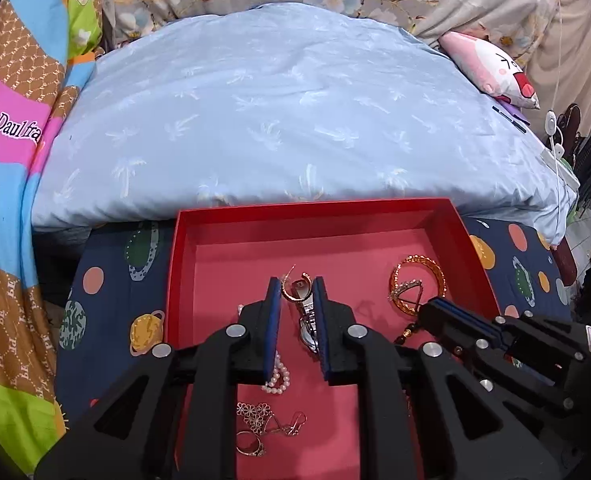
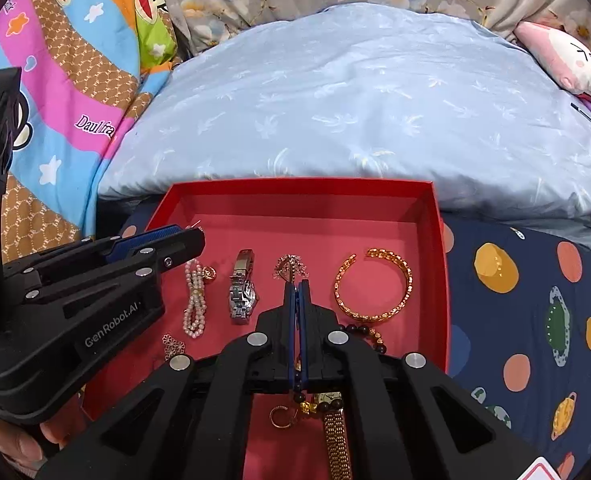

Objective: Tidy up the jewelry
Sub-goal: 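Carry the hoop and drop earring into the red tray and open both tools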

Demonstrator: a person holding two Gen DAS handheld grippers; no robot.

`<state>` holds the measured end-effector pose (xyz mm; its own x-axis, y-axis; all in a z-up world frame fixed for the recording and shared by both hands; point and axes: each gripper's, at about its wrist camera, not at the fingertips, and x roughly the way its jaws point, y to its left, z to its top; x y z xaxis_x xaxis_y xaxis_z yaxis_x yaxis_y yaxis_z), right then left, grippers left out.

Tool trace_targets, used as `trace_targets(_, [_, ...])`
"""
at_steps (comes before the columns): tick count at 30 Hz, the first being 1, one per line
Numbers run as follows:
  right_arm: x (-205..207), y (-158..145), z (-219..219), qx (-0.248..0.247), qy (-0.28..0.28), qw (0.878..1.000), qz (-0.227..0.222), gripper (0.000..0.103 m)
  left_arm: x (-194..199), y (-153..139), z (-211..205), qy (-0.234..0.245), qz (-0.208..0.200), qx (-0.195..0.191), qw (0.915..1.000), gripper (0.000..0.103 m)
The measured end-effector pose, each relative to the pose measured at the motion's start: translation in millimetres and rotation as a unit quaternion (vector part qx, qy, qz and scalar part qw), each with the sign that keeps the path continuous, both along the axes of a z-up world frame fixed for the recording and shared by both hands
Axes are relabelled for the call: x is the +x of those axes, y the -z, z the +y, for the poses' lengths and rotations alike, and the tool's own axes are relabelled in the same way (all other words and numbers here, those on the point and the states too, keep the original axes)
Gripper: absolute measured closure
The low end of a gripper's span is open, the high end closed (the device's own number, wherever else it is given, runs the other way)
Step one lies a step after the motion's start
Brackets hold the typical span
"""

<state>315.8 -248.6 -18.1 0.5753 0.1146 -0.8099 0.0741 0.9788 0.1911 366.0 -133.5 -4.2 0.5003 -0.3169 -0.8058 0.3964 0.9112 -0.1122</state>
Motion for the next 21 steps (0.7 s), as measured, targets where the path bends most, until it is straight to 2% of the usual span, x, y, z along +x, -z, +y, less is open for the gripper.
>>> trace_targets(7, [3, 5, 2, 0.004, -0.001, 1.0, 0.003, 0.1, 3, 6, -3, -0.001, 0.001, 0.008, 1.0, 0.087])
trace_targets(9, [1, 4, 1, 0.006, 0.002, 1.0, 0.001, 0.098, 3, 7, -3, -0.004, 0.0, 0.009, 0.9999, 0.084])
trace_targets(11, [-1, 2, 1, 0.007, 0.005, 1.0, -0.003, 0.098, 1, 6, -2, -0.01, -0.004, 0.013, 0.9999, 0.076])
trace_targets(17, [-14, -9, 7, 0.0, 0.002, 1.0, -0.013, 0.097, -11, -2, -1, -0.01, -0.019, 0.028, 0.9994, 0.075])
trace_targets(20, [-29, -17, 12, -0.008, 0.004, 1.0, -0.019, 0.089, -24, -10, 1, -0.009, -0.028, 0.034, 0.999, 0.075])
trace_targets(21, [-34, -20, 13, -0.008, 0.007, 1.0, -0.021, 0.083, -31, -14, 3, -0.009, -0.03, 0.033, 0.999, 0.075])
